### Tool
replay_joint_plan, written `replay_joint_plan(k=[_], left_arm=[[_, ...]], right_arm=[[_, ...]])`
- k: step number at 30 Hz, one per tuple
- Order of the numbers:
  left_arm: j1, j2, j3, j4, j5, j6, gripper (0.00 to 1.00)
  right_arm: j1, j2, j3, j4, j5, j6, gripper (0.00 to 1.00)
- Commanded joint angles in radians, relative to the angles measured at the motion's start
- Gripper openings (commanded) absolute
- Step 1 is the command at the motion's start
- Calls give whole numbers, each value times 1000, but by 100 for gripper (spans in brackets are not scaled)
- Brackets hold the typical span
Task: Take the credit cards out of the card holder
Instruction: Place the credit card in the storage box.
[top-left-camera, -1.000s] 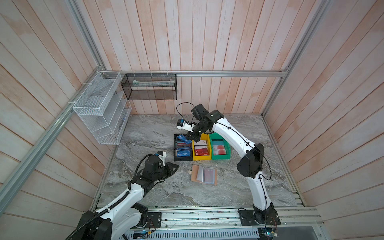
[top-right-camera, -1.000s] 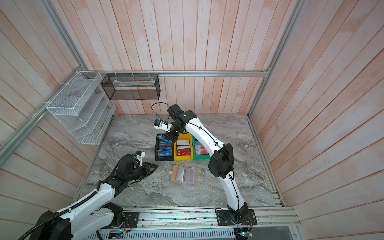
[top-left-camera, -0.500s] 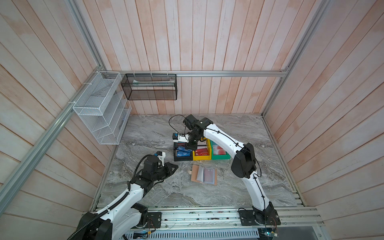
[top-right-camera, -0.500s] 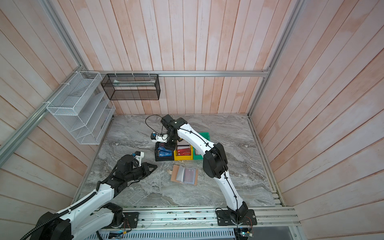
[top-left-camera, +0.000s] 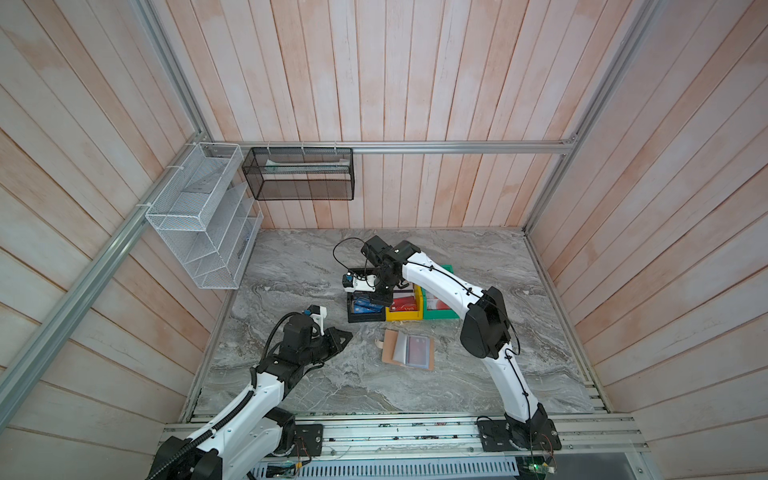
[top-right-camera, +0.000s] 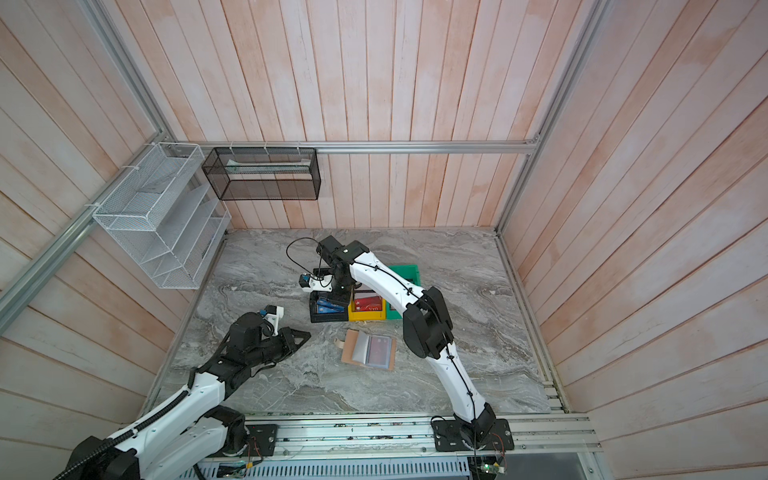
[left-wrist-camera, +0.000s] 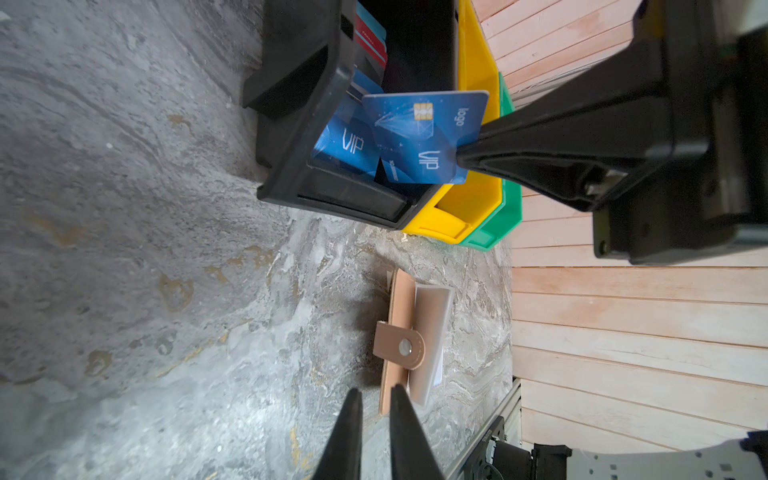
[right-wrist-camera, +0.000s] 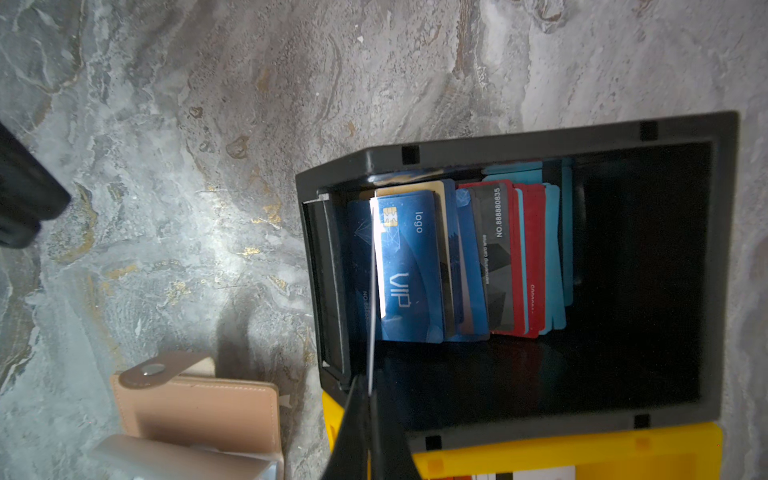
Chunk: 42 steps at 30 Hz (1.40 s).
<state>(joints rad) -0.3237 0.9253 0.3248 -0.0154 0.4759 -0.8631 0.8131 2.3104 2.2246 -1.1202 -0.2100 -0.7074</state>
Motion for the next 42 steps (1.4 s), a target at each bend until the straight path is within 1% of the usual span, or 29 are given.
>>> replay_joint_plan(k=[1, 19, 25, 30, 34, 38, 42], left_arm=[[8, -3, -12, -8, 20, 22, 17], [18, 6, -11, 2, 32, 28, 17], [20, 5, -16, 3, 35, 27, 17], [21, -1, -20, 4, 34, 26, 17], [23, -2, -21, 5, 34, 26, 17], [23, 0, -23, 8, 33, 24, 17], [23, 0, -28, 11, 39, 19, 17]], right_arm=[[4, 34, -16, 3, 33, -6, 0], [30, 70, -15, 26, 57, -9, 0], [40, 73, -24, 47, 92, -9, 0], [46, 74, -20, 76, 162, -5, 13], [47, 62, -20, 110, 190, 12, 19], [47, 34, -15, 134, 186, 43, 22], [47, -36, -22, 147, 151, 96, 24]])
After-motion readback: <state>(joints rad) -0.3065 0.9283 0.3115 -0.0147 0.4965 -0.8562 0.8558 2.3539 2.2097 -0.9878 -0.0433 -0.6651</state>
